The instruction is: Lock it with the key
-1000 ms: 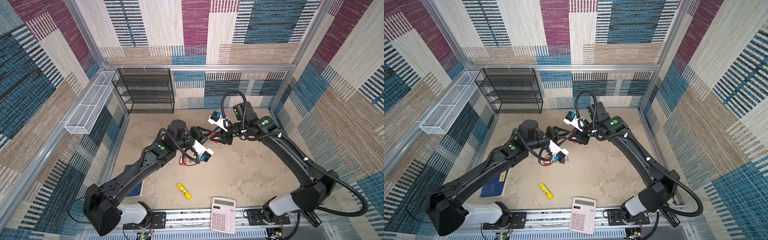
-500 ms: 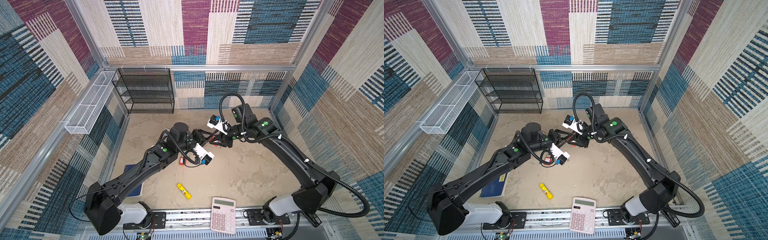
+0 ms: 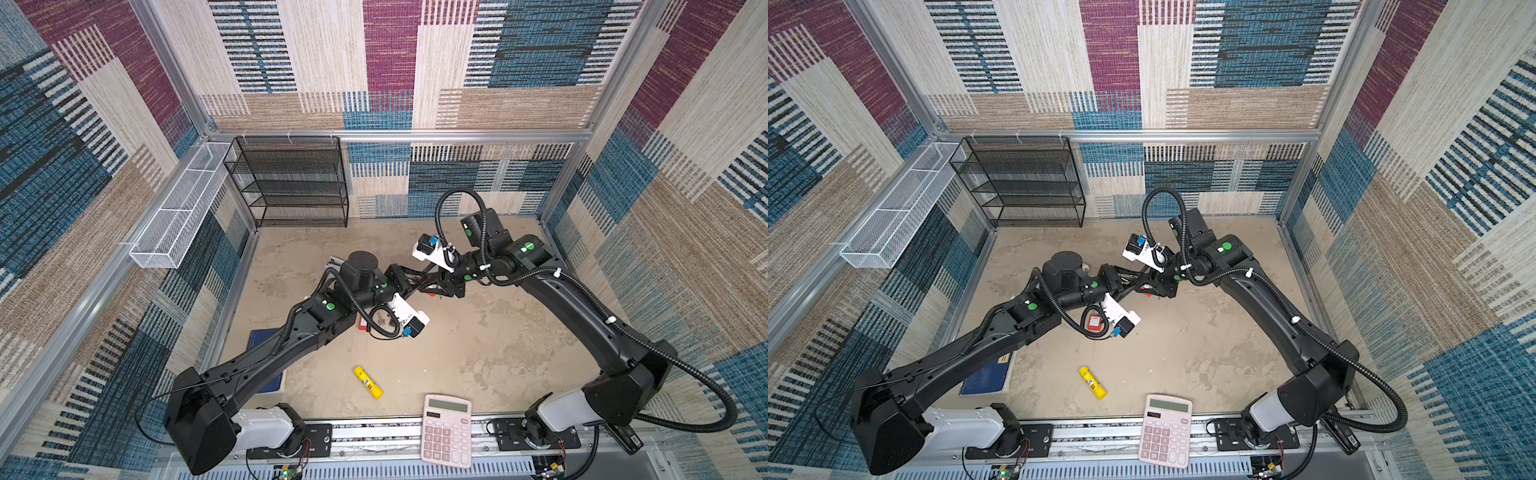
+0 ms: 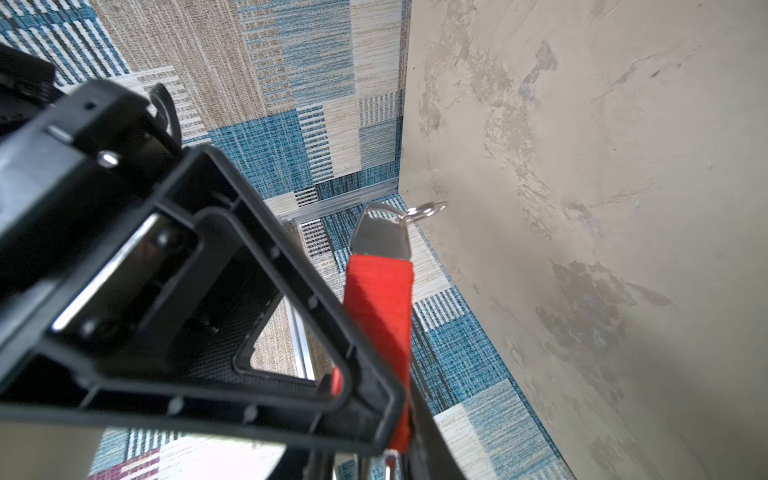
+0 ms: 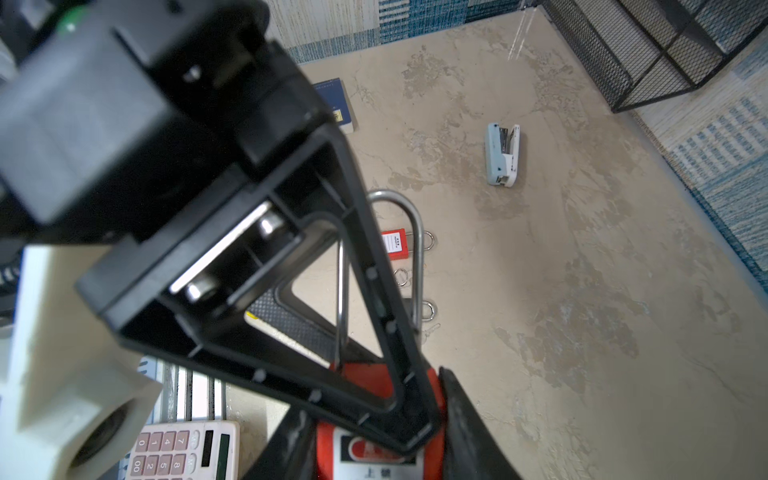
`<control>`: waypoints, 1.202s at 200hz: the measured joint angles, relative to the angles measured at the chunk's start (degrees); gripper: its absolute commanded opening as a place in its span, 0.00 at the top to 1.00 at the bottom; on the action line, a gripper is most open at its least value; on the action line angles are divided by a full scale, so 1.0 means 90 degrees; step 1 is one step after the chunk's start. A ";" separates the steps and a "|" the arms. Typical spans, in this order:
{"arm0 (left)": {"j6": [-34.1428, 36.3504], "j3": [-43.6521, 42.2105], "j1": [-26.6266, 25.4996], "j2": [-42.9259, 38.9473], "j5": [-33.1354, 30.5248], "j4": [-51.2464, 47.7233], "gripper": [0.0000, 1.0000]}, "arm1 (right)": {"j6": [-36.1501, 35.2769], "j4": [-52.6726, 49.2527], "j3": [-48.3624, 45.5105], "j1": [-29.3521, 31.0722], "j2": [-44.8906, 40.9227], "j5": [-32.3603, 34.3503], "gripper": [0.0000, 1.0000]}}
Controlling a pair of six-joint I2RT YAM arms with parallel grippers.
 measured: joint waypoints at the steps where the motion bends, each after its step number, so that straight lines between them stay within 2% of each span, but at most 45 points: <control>1: 0.0000 0.0000 0.0000 0.0000 0.0000 0.0005 0.80 | -0.0002 0.0000 0.0002 0.0000 0.0000 0.0000 0.74; 21: 0.0000 0.0002 0.0000 0.0017 -0.0012 0.0019 0.92 | -0.0073 -0.0019 0.0019 0.0000 0.0000 0.0041 0.74; 45: 0.0024 0.0019 -0.0005 0.0063 0.0012 0.0000 1.00 | -0.0121 -0.0070 0.0012 0.0002 0.0000 0.0097 0.71; 96: 0.0129 0.0036 -0.0012 0.0134 0.0010 -0.0010 1.00 | -0.0114 -0.0075 -0.0066 0.0005 0.0000 0.0126 0.64; 132: 0.0170 0.0070 -0.0019 0.0158 -0.0019 -0.0066 1.00 | -0.0109 -0.0063 -0.0085 0.0007 -0.0005 0.0158 0.48; 189: 0.0151 0.0090 -0.0039 0.0180 -0.0187 -0.0097 1.00 | -0.0112 0.0119 -0.0279 0.0041 -0.0124 0.0168 0.30; 240: -0.0095 0.0308 -0.0019 0.0199 -0.0355 -0.0262 1.00 | -0.0223 0.0466 -0.0687 0.0041 -0.0585 0.0697 0.23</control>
